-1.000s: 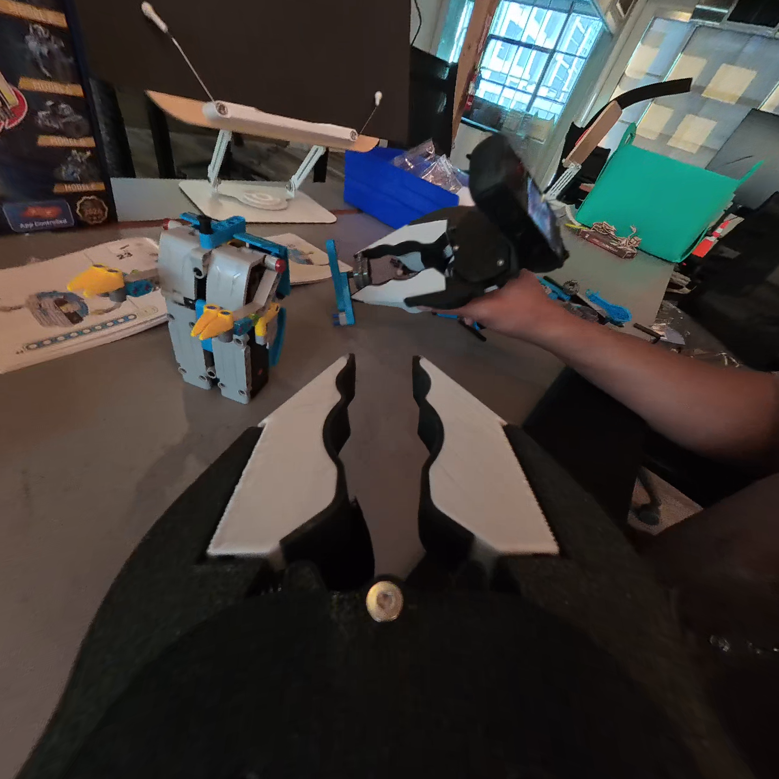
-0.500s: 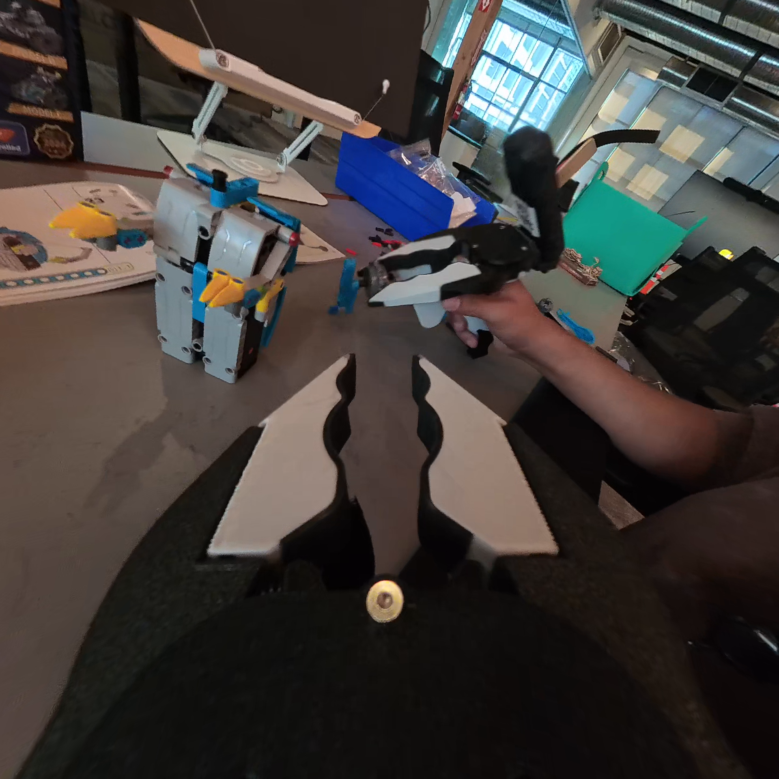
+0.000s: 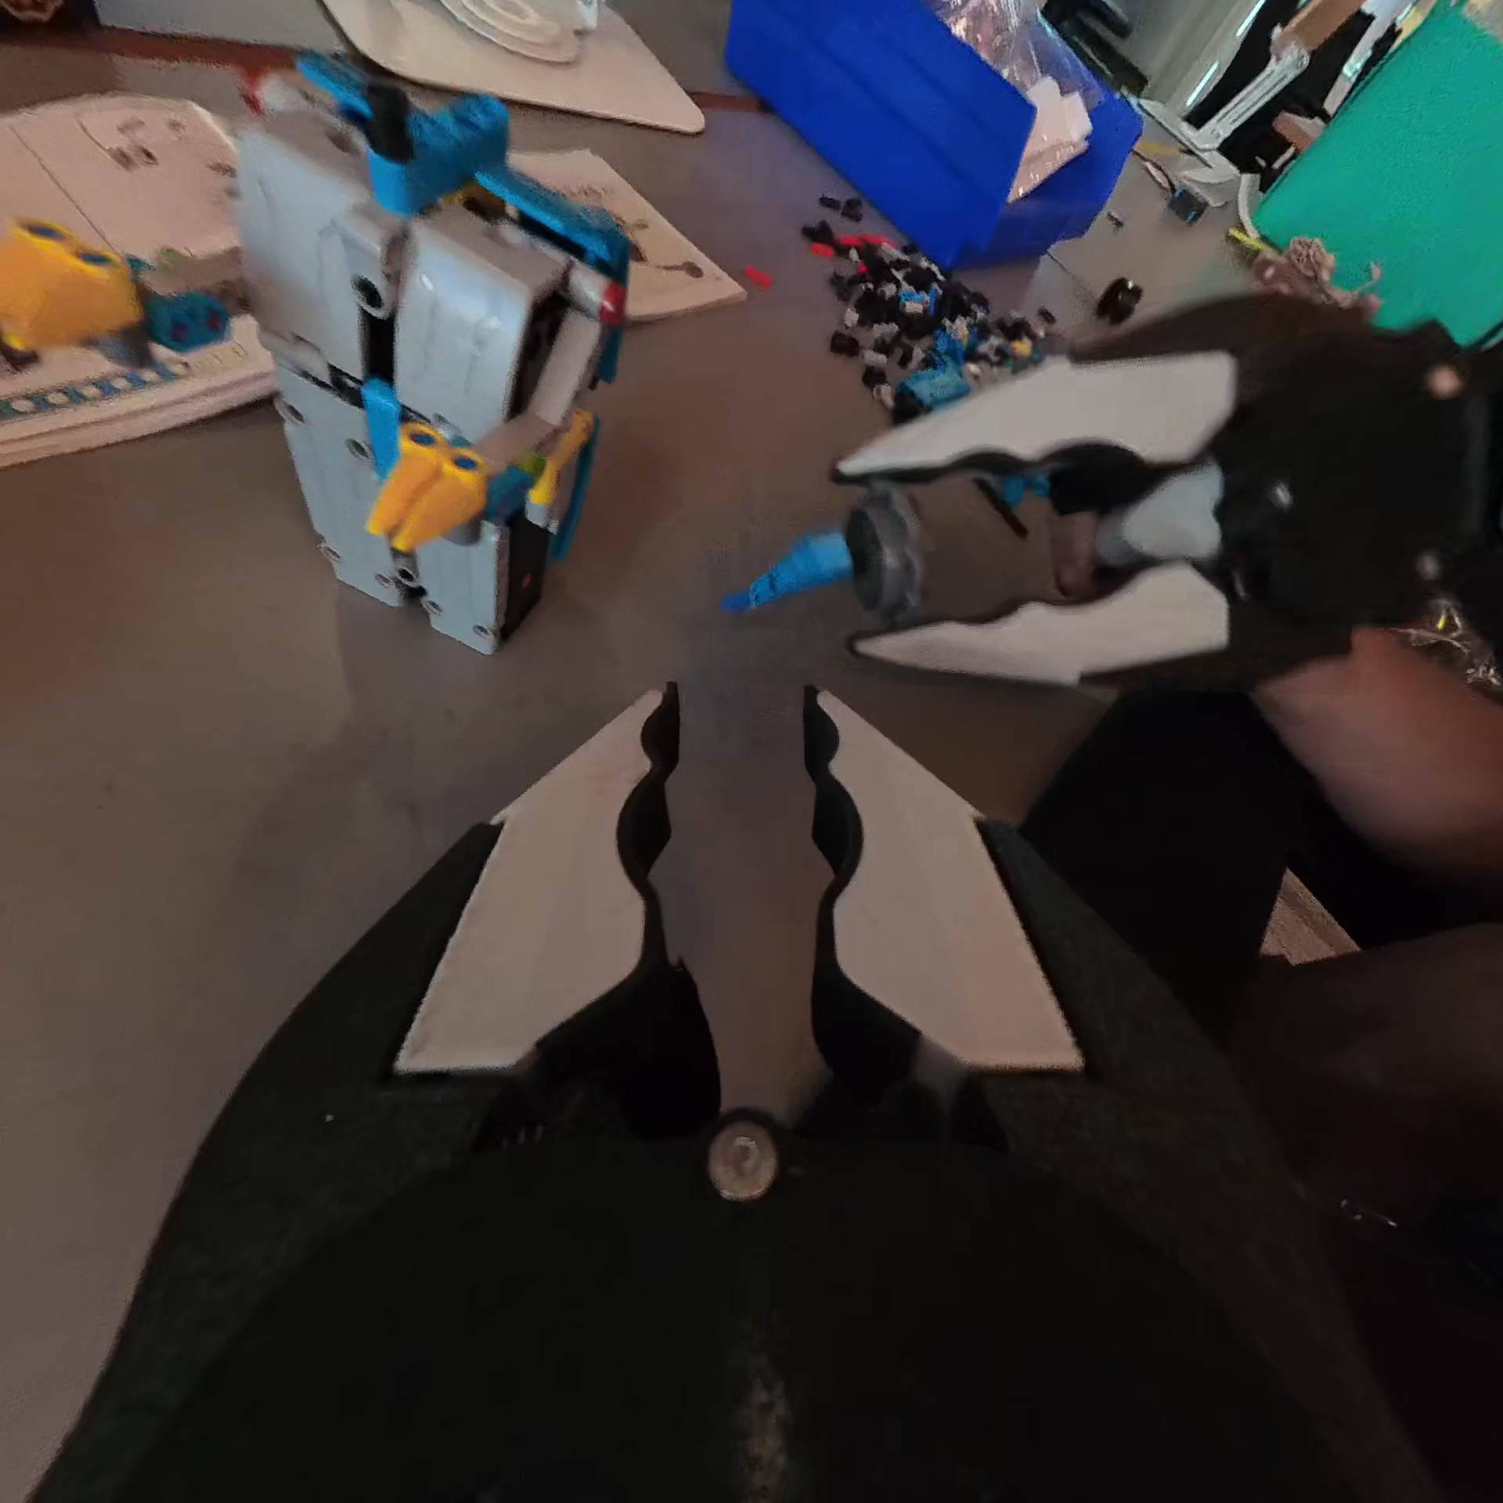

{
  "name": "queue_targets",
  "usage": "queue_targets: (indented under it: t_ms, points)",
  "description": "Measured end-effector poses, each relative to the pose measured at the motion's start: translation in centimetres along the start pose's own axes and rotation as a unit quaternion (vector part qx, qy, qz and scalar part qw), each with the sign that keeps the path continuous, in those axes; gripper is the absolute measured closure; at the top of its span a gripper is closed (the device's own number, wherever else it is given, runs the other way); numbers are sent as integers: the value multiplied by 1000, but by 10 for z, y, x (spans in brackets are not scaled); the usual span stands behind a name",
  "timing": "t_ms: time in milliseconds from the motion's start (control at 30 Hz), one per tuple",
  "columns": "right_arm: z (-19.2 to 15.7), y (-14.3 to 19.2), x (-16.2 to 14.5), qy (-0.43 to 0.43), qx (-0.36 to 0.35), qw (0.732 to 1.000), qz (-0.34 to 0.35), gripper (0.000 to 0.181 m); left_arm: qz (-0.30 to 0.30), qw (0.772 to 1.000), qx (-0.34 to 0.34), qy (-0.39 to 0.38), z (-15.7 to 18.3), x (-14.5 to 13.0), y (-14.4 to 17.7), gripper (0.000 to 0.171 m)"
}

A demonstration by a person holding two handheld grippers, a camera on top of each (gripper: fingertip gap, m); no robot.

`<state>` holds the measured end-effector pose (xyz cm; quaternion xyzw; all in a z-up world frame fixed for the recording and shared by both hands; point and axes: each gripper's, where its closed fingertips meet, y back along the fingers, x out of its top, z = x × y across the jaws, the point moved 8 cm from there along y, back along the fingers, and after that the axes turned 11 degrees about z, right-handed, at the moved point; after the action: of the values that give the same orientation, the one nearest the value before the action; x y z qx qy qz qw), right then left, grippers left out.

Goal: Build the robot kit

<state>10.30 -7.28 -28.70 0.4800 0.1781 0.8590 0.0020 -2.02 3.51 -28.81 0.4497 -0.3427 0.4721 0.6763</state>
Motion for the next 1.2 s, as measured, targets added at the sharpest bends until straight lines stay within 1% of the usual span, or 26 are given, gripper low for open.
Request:
queue_targets:
  t_ms: [33,67,100,133,200,267,400,467,533,600,633,700,767,833,867,933,1033,1100,1167,1200]
  points:
    - [-7,3,5,63,-5,998,3,138,7,1000,3,-2,-3,3,1,142]
    - [-17,4,7,105,8,994,-1,138,10,1000,7,-7,-5,4,3,142]
    - [-28,2,4,119,28,992,-15,138,7,1000,10,-11,-8,3,5,142]
    - [-36,-2,0,108,47,992,-36,138,0,1000,8,-11,-9,1,6,141]
    - [-47,-10,-9,74,79,992,-63,138,-21,1000,-12,-1,-9,-4,7,142]
    - [-49,-15,-15,41,84,992,-89,137,-44,999,-24,-5,-7,-8,6,142]
    - [-40,-24,-19,-81,94,987,-99,138,-125,991,-27,-49,-4,-21,0,141]
    - [-38,-30,-20,-129,94,982,-102,137,-151,987,-31,-55,-1,-27,-4,141]
    - [-38,-36,-17,-185,99,972,-104,137,-165,985,-20,-57,-2,-31,-7,142]
    - [-40,-43,-15,-255,118,955,-100,138,-178,982,2,-59,-7,-35,-8,144]
    - [-39,-44,-15,-281,121,947,-101,138,-180,982,6,-60,-8,-35,-7,154]
    - [-39,-45,-17,-305,137,937,-97,138,-184,980,6,-70,-9,-36,-5,163]
    - [-38,-44,-18,-323,146,931,-90,136,-187,979,6,-80,-11,-35,-2,163]
    - [-35,-40,-17,-343,160,922,-80,128,-196,975,-1,-101,-16,-34,4,164]
    - [-32,-35,-16,-349,162,920,-72,126,-200,974,-3,-111,-20,-33,7,163]
    - [-19,-16,-14,-343,136,928,-46,129,-203,972,11,-121,-33,-29,15,162]
    - [11,30,-21,-333,62,941,-16,134,-200,971,30,-125,-48,-25,28,152]
    - [31,73,-38,-341,-5,940,-22,134,-176,977,38,-119,-48,-18,36,148]
    - [45,127,-61,-359,-80,929,-29,136,-124,986,41,-107,-43,-8,44,147]
    - [50,157,-76,-364,-125,922,-44,137,-93,989,37,-104,-38,-2,47,147]
